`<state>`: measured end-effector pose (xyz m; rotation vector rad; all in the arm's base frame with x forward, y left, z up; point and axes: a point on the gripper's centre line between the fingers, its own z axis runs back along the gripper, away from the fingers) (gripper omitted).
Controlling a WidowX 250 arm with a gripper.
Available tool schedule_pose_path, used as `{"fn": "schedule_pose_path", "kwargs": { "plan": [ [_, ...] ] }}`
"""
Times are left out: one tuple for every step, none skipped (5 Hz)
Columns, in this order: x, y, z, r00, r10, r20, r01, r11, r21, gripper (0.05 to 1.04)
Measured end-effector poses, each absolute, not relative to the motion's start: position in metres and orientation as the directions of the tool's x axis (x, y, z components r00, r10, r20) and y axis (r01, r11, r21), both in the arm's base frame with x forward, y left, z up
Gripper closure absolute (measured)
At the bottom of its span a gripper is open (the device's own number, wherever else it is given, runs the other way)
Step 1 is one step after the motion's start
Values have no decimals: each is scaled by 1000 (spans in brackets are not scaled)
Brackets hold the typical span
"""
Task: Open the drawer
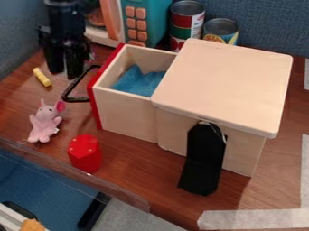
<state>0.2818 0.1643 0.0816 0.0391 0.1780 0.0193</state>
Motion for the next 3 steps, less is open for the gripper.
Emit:
{"fn": "schedule_pose_path", "kwargs": {
  "plan": [
    [283,158,121,998,10,-68,-7,999,46,106],
    [278,143,159,1000,-10,21,10,1000,16,77],
    [268,130,188,997,-20,78,20,1000,-10,83]
  ]
}}
